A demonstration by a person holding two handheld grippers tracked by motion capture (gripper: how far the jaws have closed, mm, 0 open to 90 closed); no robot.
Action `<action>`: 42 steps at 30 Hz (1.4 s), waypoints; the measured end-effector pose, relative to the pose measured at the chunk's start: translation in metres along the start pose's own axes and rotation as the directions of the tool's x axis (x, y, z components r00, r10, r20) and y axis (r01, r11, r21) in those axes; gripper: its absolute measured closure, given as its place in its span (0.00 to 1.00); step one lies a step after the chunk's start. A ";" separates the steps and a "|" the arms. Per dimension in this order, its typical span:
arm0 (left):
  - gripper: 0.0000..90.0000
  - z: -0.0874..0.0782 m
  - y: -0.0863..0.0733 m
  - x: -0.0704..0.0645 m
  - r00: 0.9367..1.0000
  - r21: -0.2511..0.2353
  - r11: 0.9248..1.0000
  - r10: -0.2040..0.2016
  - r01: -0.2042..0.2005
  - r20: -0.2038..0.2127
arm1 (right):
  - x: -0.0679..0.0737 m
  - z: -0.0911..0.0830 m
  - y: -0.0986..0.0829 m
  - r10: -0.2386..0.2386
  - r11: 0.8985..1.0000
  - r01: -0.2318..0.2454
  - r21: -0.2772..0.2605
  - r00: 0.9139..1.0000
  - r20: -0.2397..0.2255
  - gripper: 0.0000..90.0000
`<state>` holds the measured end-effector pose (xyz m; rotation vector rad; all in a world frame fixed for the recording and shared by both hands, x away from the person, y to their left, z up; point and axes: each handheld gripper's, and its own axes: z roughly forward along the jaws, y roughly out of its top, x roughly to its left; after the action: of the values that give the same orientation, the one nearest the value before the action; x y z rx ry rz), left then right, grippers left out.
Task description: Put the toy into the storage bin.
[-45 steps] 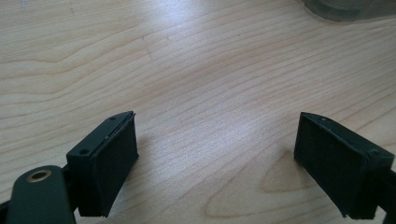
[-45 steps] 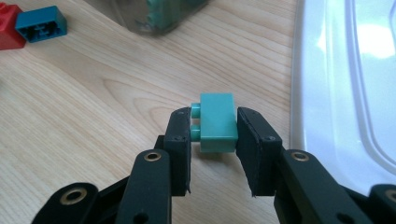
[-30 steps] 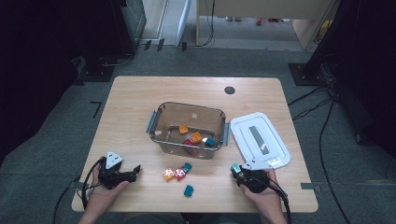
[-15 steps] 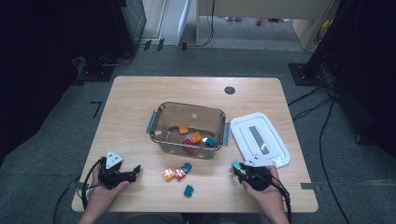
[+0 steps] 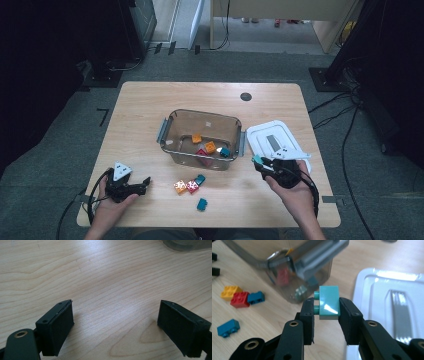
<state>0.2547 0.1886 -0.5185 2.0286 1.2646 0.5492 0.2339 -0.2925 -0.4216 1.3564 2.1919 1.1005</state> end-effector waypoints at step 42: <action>0.15 0.000 0.000 0.000 1.000 -0.001 1.000 0.000 0.000 0.000 | 0.054 0.065 0.115 -0.143 0.983 0.156 0.093 0.981 -0.132 0.75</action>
<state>0.2548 0.1886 -0.5186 2.0275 1.2641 0.5503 0.3181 -0.1890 -0.3704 1.1676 2.4275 1.0553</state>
